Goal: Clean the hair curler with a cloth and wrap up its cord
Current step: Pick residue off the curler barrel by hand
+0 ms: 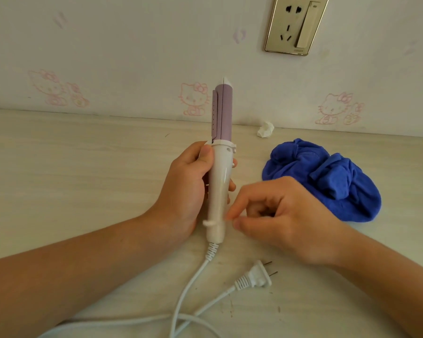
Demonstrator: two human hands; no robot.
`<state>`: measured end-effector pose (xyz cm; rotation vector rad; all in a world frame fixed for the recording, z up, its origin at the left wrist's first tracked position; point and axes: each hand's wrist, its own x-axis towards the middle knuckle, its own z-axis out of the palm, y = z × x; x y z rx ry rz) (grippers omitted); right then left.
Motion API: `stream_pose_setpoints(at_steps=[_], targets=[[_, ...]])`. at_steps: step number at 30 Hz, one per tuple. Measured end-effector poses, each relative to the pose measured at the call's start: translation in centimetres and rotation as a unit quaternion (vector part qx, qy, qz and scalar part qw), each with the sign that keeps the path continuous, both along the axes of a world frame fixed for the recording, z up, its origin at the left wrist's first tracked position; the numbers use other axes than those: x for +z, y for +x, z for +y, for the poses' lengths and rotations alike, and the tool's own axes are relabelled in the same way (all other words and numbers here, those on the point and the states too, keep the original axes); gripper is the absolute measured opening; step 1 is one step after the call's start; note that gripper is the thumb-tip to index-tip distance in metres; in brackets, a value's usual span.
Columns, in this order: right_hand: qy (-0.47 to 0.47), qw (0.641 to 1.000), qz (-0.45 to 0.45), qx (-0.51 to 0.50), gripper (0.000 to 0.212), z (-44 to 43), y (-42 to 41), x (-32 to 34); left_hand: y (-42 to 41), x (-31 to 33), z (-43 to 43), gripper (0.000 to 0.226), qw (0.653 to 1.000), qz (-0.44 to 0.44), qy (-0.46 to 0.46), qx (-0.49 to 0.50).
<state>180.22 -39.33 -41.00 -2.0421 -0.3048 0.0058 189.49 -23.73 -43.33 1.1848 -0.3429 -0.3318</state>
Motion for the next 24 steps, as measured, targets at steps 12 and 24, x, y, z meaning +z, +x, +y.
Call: stream_pose_setpoints(at_steps=[12, 24], targets=[[0.006, 0.99, -0.11, -0.092, 0.006, -0.7, 0.7, -0.2, -0.2, 0.5, 0.0, 0.035, 1.0, 0.006, 0.018, -0.016], [0.076, 0.968, -0.176, -0.165, 0.01, -1.9, 1.2, 0.1, -1.1, 0.2, 0.2, 0.033, 0.995, -0.025, 0.029, -0.09]])
